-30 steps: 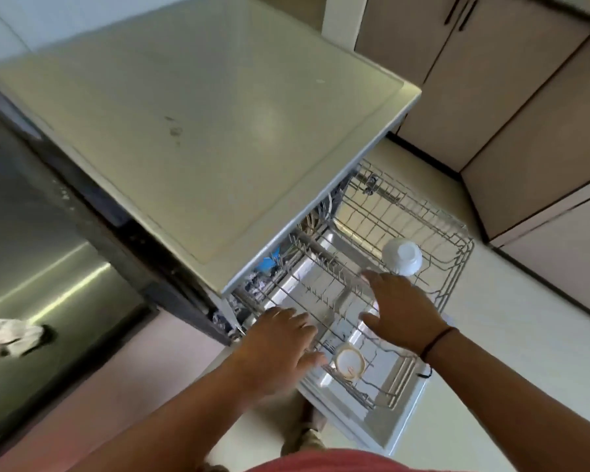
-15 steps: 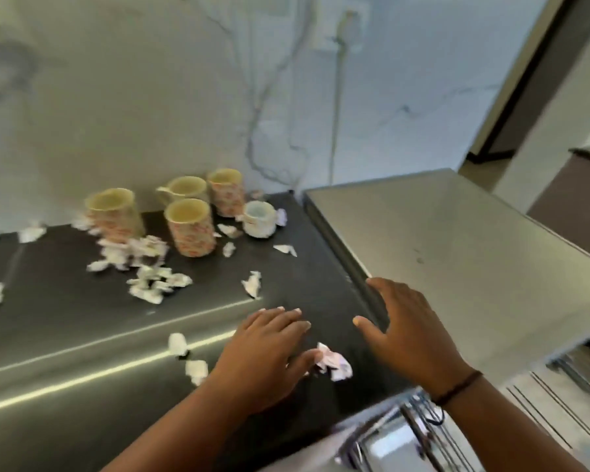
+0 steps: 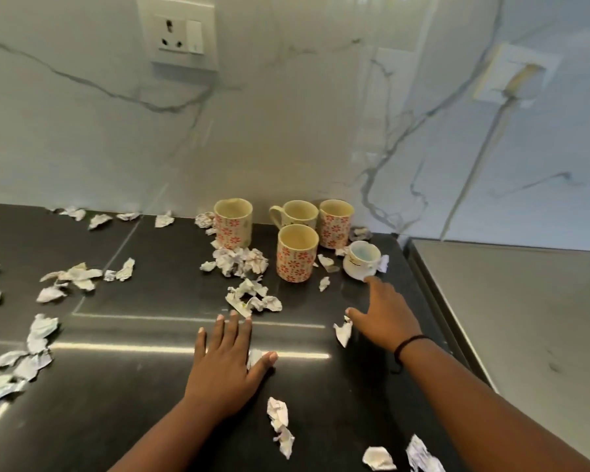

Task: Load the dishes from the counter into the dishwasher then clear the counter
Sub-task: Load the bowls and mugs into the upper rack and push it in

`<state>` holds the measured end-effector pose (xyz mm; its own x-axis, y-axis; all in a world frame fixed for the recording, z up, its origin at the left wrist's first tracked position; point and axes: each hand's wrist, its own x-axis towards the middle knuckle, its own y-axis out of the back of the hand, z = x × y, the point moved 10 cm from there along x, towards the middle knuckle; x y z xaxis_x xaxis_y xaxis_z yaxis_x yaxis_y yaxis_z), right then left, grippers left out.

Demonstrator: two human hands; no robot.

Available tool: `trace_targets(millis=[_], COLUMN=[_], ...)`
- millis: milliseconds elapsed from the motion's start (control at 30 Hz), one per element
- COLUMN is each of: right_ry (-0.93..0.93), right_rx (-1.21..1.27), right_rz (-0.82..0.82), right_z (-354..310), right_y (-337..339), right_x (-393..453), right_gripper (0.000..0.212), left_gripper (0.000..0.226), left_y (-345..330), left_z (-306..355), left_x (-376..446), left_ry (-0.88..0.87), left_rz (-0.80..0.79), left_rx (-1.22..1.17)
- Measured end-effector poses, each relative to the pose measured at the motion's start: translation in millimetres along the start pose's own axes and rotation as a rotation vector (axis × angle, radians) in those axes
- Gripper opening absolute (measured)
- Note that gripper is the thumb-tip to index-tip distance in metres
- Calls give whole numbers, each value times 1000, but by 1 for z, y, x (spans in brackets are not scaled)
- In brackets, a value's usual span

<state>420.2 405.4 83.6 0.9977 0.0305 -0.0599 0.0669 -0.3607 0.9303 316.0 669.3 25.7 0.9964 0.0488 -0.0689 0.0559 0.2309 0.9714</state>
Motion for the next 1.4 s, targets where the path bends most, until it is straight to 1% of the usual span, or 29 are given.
trace_targets(millis=[67, 133, 200, 333, 533, 700, 867, 933, 967, 1033, 1100, 1167, 1233, 1300, 1367, 1400], right_ry=[-51, -81, -116, -183, -210, -161, -171, -132, -113, -97, -106, -148, -172, -204, -269, -303], right_rx=[106, 213, 325, 472, 512, 643, 1032, 1052, 1047, 1064, 1124, 1217, 1345, 1499, 1697, 1788], right_rz=[43, 123, 196, 217, 241, 244, 95, 126, 147, 165, 187, 227, 268, 313, 350, 397], right_z=[8, 14, 20, 29, 30, 30, 32, 33, 34, 41, 58, 84, 108, 136, 167, 188], right_y=[1, 4, 5, -4, -2, 6, 10, 27, 36, 48, 58, 68, 78, 88, 90, 91], right_x=[25, 47, 64, 92, 106, 83, 25, -10, -30, -65, -100, -137, -173, -214, -253, -277], right_gripper=[90, 97, 95, 89, 80, 78, 79, 79, 76, 68, 71, 74, 75, 81, 83, 83], left_gripper=[100, 97, 97, 94, 88, 90, 96, 100, 102, 102, 100, 97, 91, 89, 90, 88], left_y=[0, 0, 0, -2, -5, -5, -7, -2, 2, 14, 22, 22, 14, -4, -24, -34], left_z=[0, 0, 0, -1, -2, -4, -4, 1, 11, 43, 96, 158, 216, 271, 316, 340], left_x=[1, 2, 3, 4, 6, 6, 6, 6, 7, 6, 2, -11, -31, -59, -88, -105], left_ry=[5, 10, 7, 8, 10, 7, 13, 23, 11, -56, -199, -379, -541, -705, -836, -913], left_rz=[-1, 4, 10, 8, -20, -17, -40, -28, -14, 22, 27, 7, -37, -98, -149, -172], left_rx=[23, 39, 35, 39, 74, 57, 63, 27, -7, -86, -126, -149, -145, -108, -85, -66])
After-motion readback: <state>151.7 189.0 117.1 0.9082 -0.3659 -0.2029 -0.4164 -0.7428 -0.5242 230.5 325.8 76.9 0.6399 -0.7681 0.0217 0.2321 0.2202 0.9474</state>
